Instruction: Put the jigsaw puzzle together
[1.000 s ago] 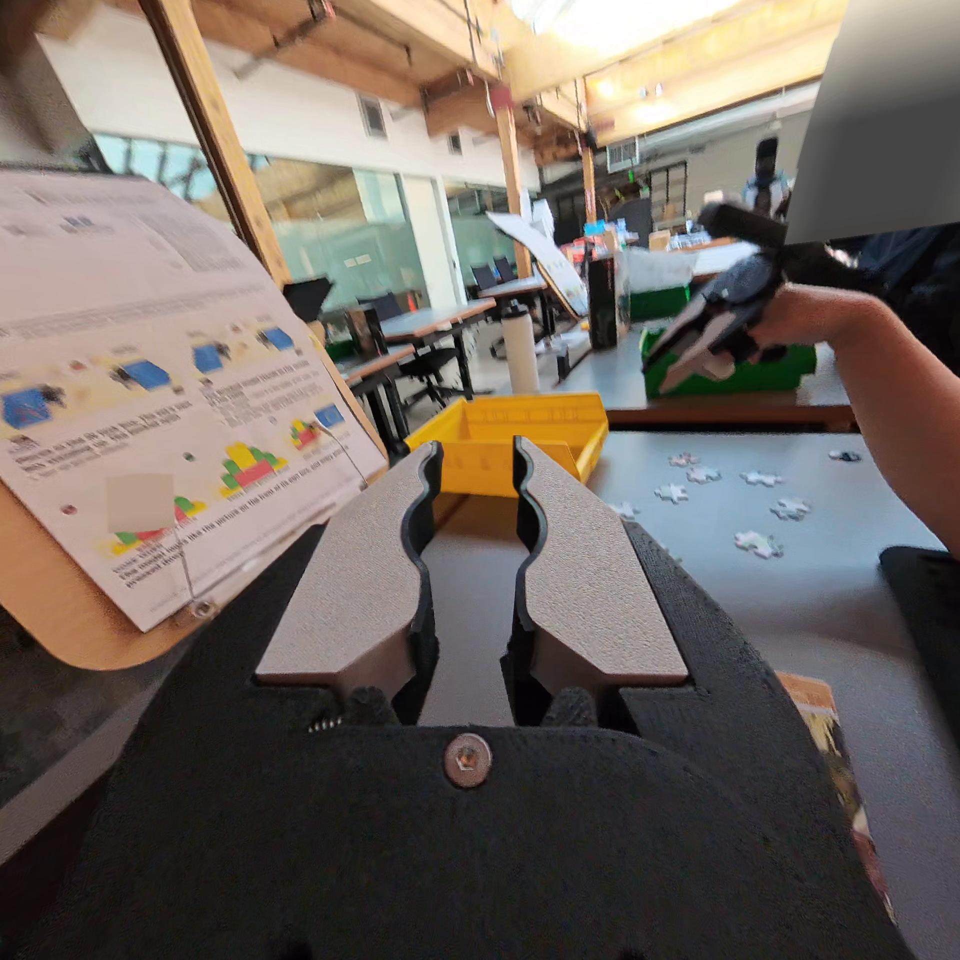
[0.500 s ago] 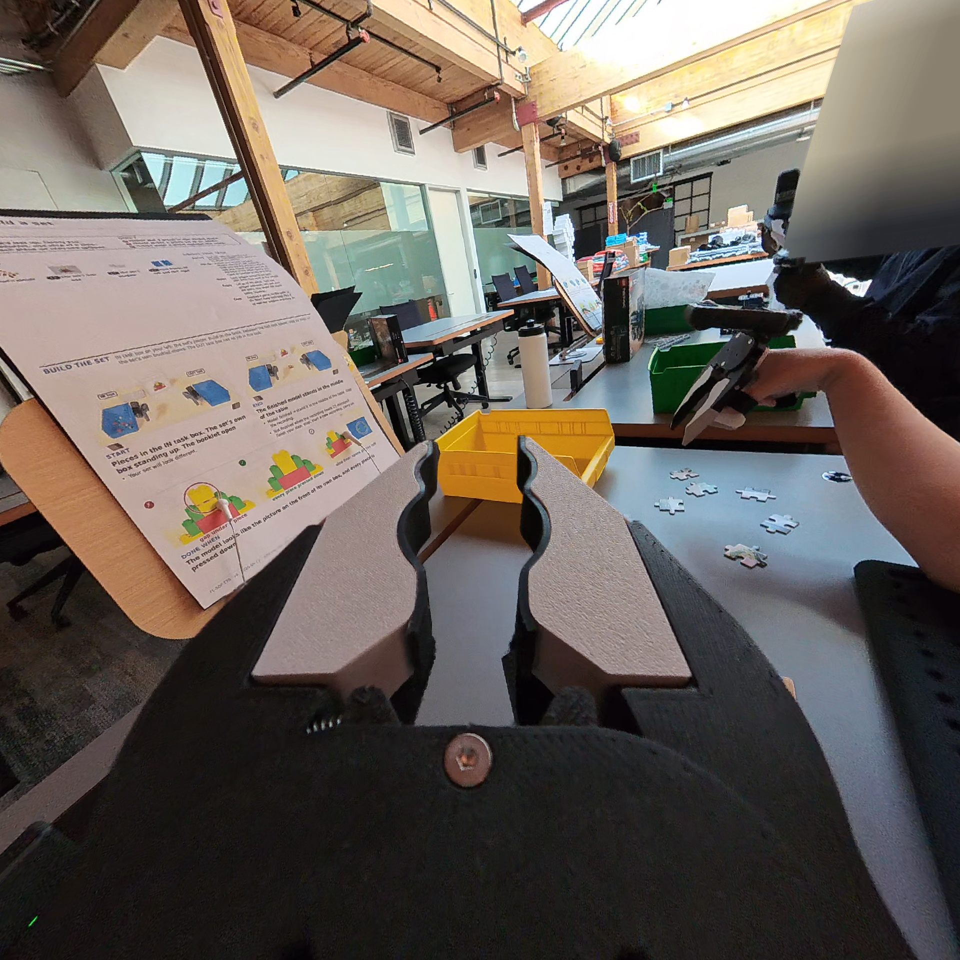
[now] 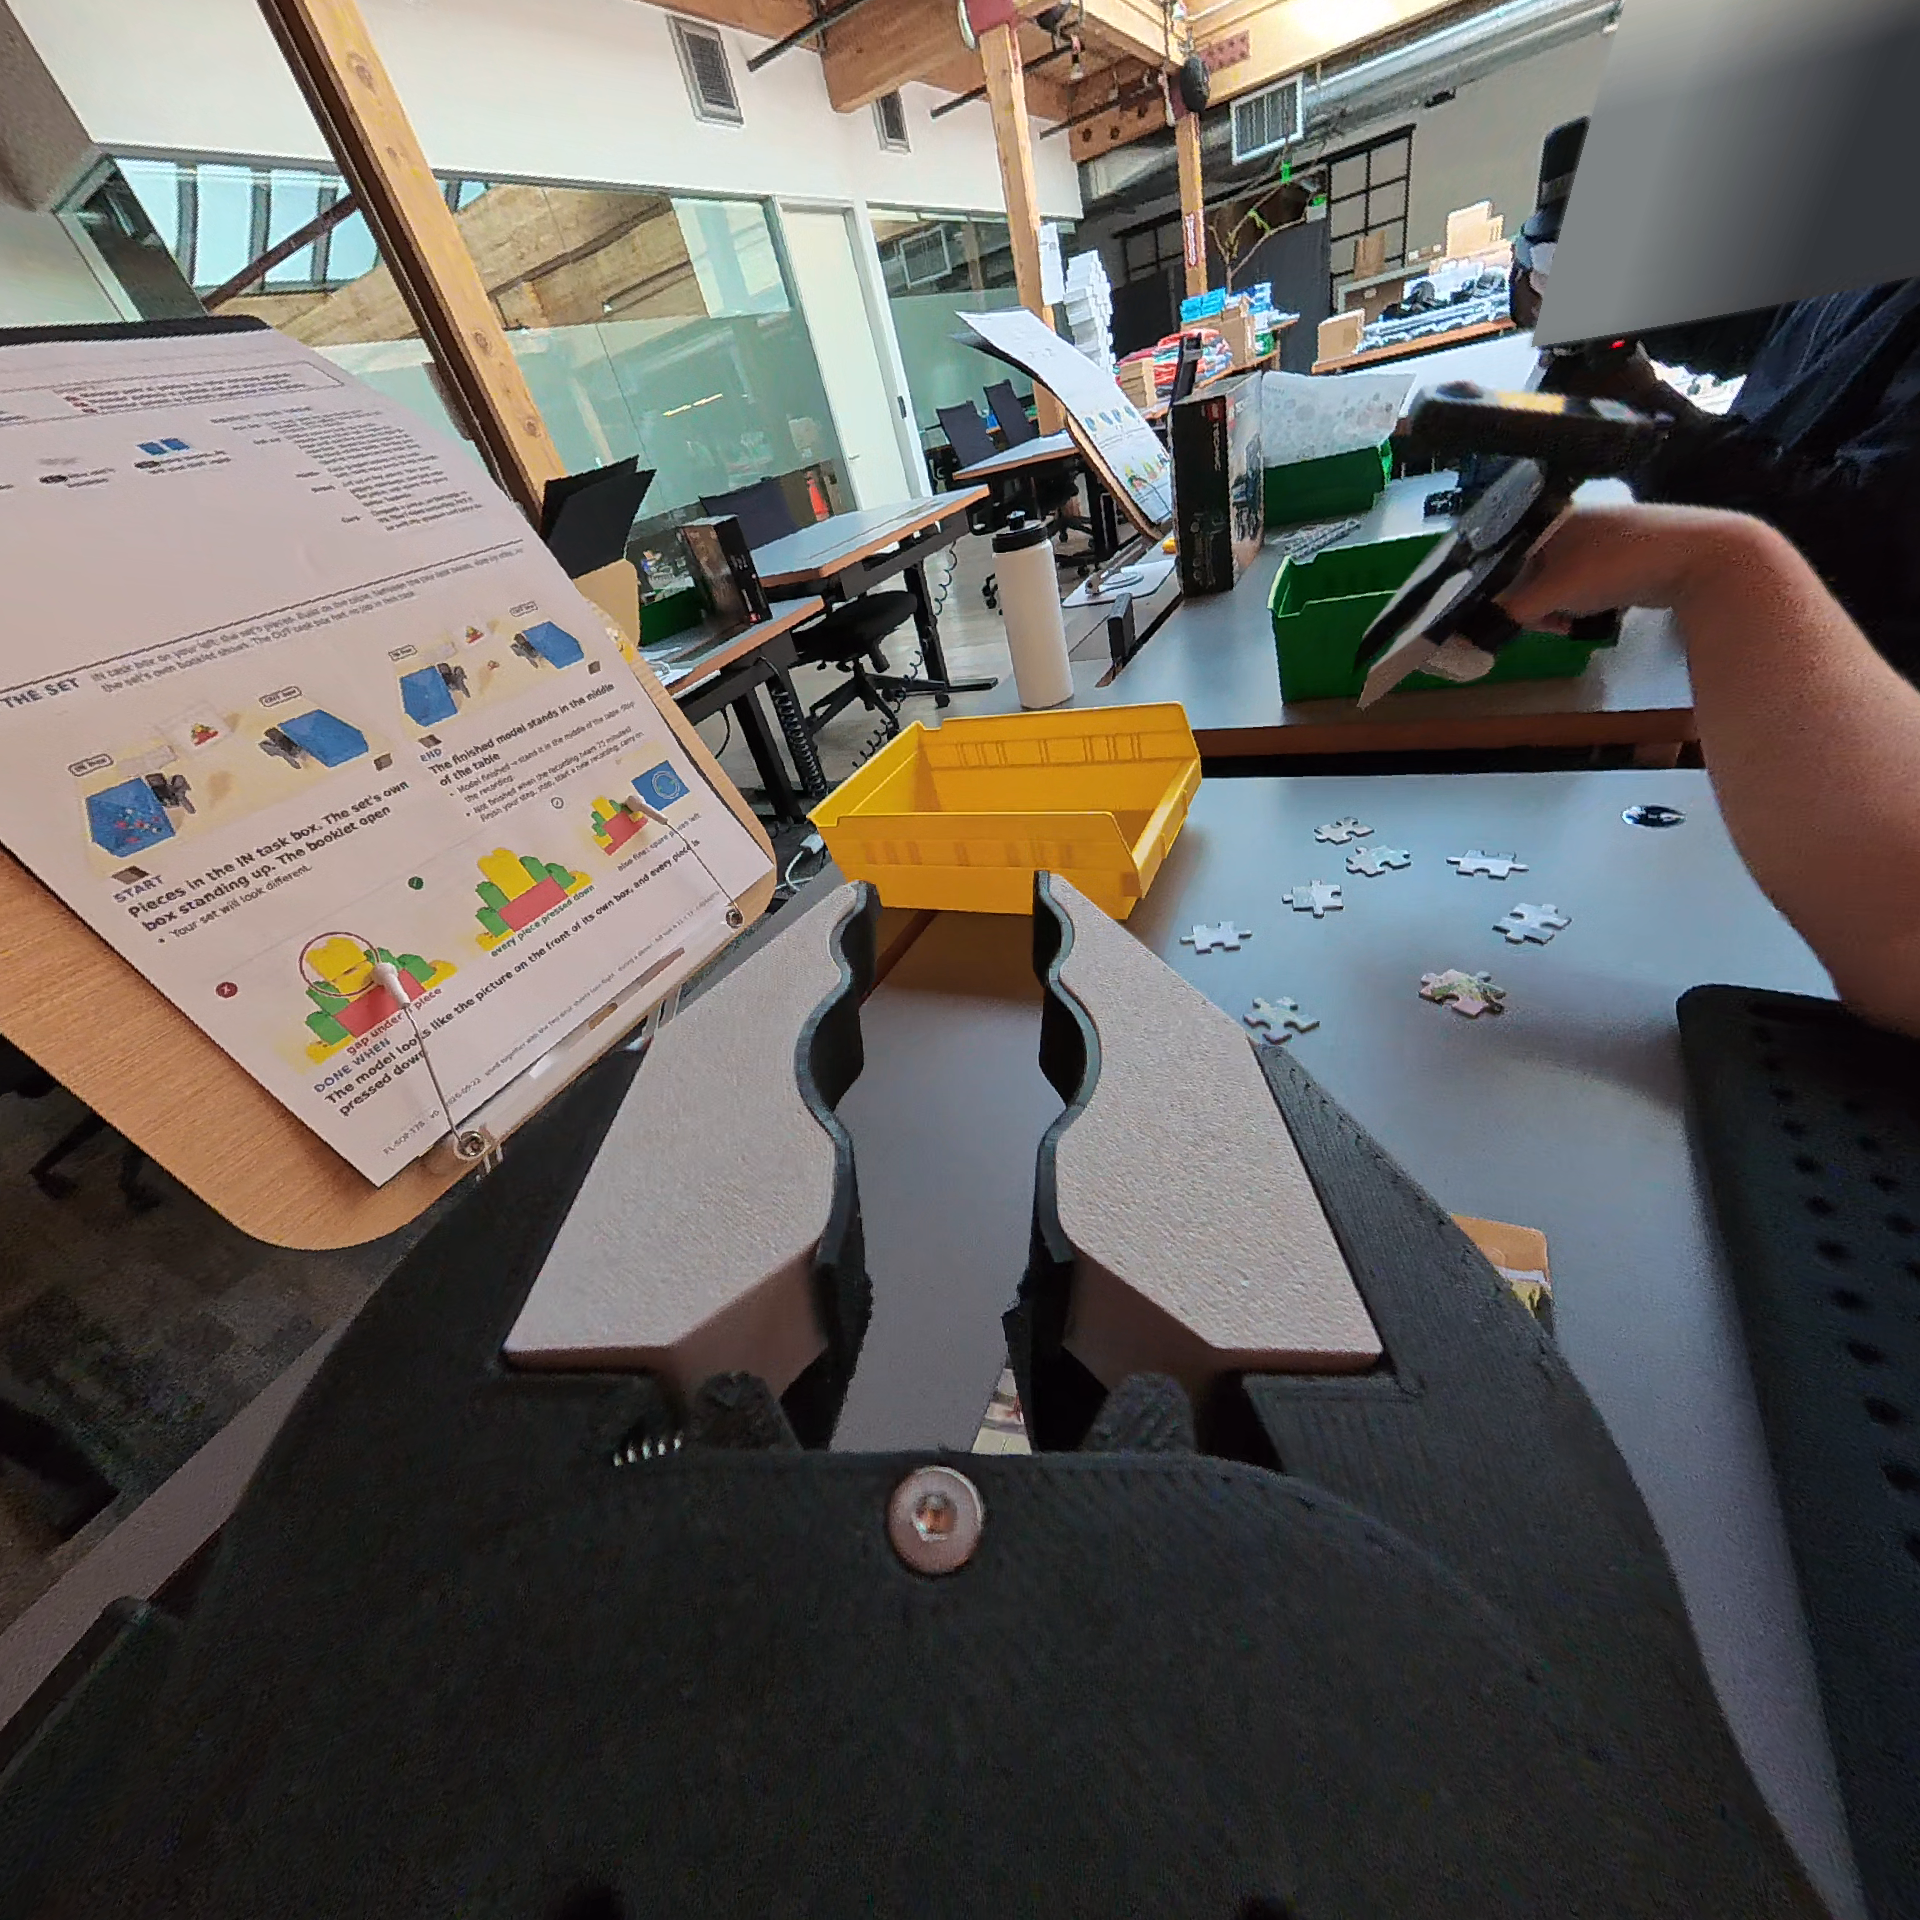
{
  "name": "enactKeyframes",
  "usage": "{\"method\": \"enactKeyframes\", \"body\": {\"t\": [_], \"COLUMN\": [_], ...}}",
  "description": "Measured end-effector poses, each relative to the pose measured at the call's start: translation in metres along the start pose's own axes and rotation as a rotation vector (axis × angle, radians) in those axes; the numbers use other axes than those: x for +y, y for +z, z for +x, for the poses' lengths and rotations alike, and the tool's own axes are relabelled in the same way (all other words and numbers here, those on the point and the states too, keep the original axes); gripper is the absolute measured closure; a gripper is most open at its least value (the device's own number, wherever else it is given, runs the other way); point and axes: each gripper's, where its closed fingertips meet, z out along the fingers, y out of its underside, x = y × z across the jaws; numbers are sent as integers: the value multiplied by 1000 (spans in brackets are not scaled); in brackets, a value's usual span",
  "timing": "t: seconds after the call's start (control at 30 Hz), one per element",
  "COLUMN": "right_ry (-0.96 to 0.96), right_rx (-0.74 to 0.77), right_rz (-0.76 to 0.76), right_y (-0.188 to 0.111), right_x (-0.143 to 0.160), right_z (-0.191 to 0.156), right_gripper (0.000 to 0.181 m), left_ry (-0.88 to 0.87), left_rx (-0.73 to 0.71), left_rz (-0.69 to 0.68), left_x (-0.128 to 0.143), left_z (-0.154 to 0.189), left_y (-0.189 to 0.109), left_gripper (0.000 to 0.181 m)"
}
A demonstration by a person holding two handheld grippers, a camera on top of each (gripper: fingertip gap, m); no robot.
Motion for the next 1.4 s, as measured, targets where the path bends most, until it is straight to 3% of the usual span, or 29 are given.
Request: {"method": "enactKeyframes", "body": {"t": [0.17,0.37,0.57,0.9,1.1,1.4], "right_ry": [-114,-16,-3,-76,-174,-165], "right_rx": [60,73,-20,-158,-241,-317], "right_rz": [44,150,146,29,59,48], "right_y": [-26,-34,-12,64,78,85], "right_x": [-11,15,26,70,70,79], "right_z": [-2,4,0,13,4,5], "right_gripper": [127,129,129,134,133,133], "left_ry": [-9,-23,-31,-40,-38,-23], "left_rx": [6,30,38,59,69,74], "left_rz": [-13,-17,-37,-59,-88,-116], "left_x": [3,5,10,17,23,28], "left_z": [0,4,6,10,13,15], "left_y": [2,9,14,18,22,22], "left_gripper": [154,154,154,154,154,154]}}
